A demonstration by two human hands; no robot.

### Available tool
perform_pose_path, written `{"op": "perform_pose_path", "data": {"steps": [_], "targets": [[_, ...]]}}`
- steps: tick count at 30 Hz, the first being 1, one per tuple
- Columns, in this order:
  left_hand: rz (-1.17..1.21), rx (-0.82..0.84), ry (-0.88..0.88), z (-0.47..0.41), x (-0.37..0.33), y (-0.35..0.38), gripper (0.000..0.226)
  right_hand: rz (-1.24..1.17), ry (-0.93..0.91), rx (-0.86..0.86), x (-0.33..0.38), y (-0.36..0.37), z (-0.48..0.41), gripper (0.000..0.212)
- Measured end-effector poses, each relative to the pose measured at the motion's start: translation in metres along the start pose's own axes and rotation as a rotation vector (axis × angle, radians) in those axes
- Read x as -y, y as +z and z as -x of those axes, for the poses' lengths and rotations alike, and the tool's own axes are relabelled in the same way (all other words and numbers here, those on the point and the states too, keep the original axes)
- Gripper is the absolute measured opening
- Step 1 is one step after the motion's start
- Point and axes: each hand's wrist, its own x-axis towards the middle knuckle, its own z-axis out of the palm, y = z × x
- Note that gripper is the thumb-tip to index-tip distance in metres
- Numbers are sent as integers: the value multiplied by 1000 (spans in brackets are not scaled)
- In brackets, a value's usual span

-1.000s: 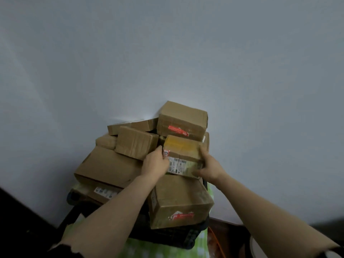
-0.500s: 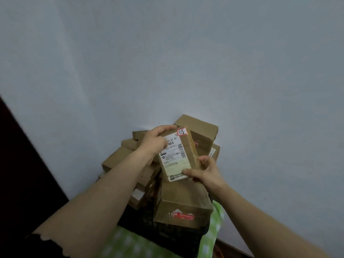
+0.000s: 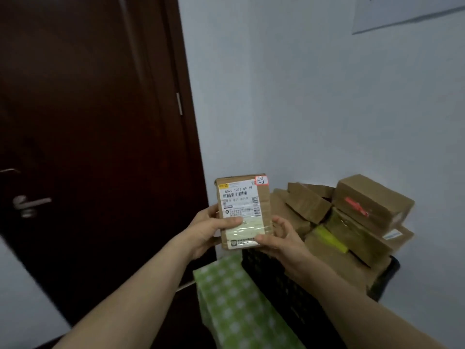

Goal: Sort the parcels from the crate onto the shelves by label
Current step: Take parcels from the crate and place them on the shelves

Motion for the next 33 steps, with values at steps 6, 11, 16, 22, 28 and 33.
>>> {"op": "perform_pose_path", "data": {"steps": [6, 11, 16, 22, 28, 33], "targets": [[14, -173, 53, 75, -6, -77, 62, 88, 43, 155, -26, 88, -5, 86], [48, -301, 83, 135, -8, -142, 56, 153, 57, 287, -51, 166, -4, 91], [63, -392, 110, 191, -6, -196, 59, 173, 75, 408, -73, 236, 9, 95], [90, -507, 145, 244, -3, -244, 63, 185, 92, 537, -94, 301, 20, 92], [89, -594, 175, 293, -3, -285, 64, 229, 107, 648, -115, 364, 26, 123], [84, -700, 181, 339, 3, -323, 58, 224, 144, 755, -137, 419, 40, 119]]}}
